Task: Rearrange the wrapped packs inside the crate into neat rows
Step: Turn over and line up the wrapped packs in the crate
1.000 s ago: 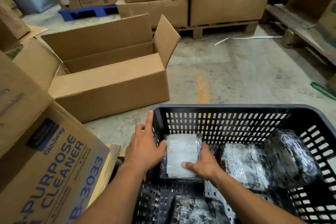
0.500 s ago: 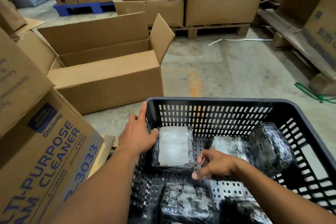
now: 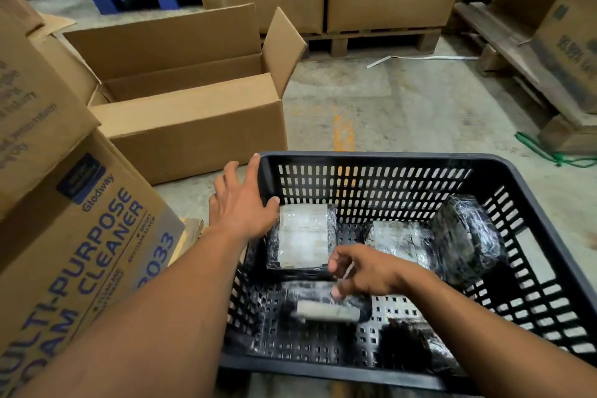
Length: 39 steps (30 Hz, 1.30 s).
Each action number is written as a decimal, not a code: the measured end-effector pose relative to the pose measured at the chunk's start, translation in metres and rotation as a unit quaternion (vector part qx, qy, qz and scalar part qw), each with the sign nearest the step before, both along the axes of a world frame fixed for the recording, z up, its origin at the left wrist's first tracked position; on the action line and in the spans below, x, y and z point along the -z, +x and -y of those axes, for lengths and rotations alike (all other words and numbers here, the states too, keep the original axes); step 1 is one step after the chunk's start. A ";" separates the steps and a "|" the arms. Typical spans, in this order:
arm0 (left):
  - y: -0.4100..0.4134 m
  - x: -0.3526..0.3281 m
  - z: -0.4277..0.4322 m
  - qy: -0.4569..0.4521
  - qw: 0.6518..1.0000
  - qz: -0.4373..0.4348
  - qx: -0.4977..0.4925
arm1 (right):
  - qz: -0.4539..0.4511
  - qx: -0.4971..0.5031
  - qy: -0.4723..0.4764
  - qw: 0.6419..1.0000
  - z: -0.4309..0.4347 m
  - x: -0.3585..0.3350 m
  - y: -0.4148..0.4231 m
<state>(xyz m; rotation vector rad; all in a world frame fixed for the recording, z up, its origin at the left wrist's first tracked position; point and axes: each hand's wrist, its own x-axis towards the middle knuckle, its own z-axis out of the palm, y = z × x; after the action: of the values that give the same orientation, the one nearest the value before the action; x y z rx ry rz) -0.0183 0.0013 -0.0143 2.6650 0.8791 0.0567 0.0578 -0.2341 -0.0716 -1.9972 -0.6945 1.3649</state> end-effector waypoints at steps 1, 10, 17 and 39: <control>0.000 -0.001 0.001 0.000 1.000 0.005 0.000 | 0.047 0.023 0.018 0.998 -0.001 0.000 0.002; 0.006 -0.010 0.020 0.033 0.996 0.052 0.070 | 0.244 -0.090 -0.041 0.965 -0.008 0.016 -0.012; 0.010 -0.009 0.025 -0.169 0.982 -0.014 0.081 | 0.106 0.050 0.064 0.991 -0.009 -0.020 0.027; 0.015 -0.027 0.012 -0.558 0.827 0.050 -0.046 | -0.189 0.360 0.271 0.872 0.016 -0.042 0.075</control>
<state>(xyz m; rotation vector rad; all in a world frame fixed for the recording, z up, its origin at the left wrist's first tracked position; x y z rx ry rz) -0.0037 -0.0112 0.0127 1.4987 0.6789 -0.2283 0.1325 -0.2504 -0.0295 -1.2713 -0.0861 0.9134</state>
